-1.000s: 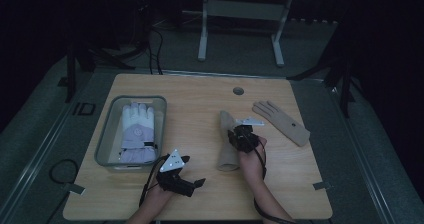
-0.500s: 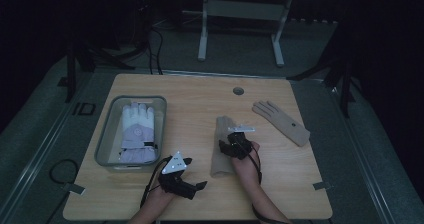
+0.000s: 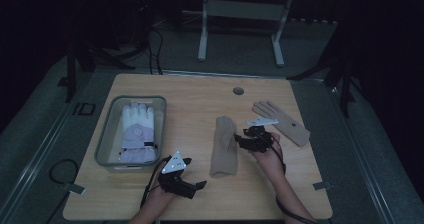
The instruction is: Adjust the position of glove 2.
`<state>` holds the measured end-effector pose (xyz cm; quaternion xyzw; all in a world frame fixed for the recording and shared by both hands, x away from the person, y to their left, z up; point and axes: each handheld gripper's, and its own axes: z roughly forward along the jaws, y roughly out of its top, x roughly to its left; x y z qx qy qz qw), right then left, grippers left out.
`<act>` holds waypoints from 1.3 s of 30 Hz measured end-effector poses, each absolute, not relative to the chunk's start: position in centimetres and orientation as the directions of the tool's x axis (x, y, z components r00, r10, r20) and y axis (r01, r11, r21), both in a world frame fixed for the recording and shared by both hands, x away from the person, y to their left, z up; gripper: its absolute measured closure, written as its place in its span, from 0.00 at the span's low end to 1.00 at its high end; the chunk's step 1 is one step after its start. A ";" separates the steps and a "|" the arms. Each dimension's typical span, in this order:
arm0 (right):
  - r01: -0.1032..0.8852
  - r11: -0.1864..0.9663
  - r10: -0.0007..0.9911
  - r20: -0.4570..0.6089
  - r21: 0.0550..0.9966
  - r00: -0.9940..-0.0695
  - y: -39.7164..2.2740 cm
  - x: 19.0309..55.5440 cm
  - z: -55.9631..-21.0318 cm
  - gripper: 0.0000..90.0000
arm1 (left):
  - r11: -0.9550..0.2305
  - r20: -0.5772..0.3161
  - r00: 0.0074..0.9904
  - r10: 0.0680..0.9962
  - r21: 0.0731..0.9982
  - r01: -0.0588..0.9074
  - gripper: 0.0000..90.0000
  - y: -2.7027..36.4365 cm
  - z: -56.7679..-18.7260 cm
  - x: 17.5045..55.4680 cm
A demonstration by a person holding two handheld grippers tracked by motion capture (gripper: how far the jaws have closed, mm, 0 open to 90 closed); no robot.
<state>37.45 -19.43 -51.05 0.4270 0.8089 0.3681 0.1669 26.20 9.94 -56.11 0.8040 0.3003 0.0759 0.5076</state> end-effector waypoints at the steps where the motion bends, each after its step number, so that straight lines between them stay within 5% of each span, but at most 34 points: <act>1: 0.565 0.366 0.810 0.047 0.739 -0.585 -20.0 37.5 -50.9 0.57 | -0.305 -0.182 0.809 0.560 0.862 0.405 0.02 9.9 -56.1 26.2; 18: 0.553 0.316 0.905 -0.071 0.771 -0.419 -32.6 42.3 -49.4 0.62 | -0.304 -0.182 0.811 0.555 0.864 0.401 0.02 9.8 -56.1 26.1; 39: 0.670 0.313 0.918 -0.032 0.673 -0.396 -35.8 46.8 -53.7 0.52 | -0.316 -0.177 0.822 0.542 0.863 0.394 0.02 9.6 -56.3 26.0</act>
